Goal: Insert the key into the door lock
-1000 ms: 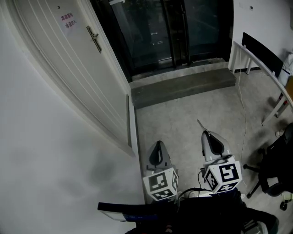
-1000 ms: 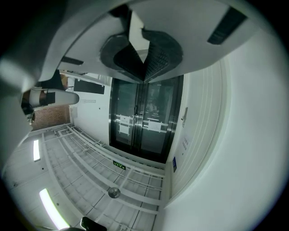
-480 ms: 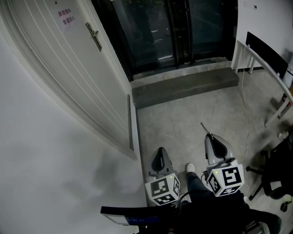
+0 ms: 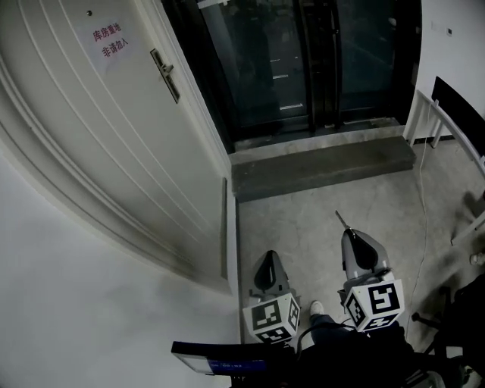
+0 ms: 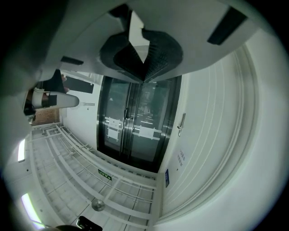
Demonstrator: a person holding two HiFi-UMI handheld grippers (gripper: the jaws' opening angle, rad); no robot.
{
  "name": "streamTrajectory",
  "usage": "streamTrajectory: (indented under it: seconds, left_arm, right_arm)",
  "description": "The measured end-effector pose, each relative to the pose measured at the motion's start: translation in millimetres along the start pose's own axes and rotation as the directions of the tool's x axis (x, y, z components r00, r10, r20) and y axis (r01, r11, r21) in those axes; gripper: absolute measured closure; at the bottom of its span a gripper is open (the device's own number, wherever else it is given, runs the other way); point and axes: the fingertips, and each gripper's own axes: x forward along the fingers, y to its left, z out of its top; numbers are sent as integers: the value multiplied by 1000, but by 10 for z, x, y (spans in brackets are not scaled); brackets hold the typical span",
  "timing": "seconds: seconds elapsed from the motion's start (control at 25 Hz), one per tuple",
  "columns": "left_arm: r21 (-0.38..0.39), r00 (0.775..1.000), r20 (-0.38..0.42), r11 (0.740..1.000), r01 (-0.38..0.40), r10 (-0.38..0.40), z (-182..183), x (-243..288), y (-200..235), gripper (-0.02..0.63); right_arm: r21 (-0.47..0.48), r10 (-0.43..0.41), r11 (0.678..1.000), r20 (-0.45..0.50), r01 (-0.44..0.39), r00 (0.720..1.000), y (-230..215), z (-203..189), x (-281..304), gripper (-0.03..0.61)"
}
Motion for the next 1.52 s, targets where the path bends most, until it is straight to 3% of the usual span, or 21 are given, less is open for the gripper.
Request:
streamTrajectory:
  seconds: [0.36,0.72,1.16,1.52]
  left_arm:
    - [-2,1000,18,1000,23,-23,265,1317,-233,613]
    - [-14,1000,2,1000,26,-26,284,1997,-283,612]
    - [-4,997,23,997,75,-75,585,3168,-7,612]
    - [35,992,18,992,122,-123,915,4133,293,612]
  right_arm:
    - [-51,18,999,21,-17,1000,-661,208,1128,566]
    - [-38,6,999,1,-6,1000,-1034,137,1683,566]
    - [-69,-30,997,37,33,999,-1246,230,2779,566]
    - [-21,-87,996,48,88,995,-1389,366,3734,566]
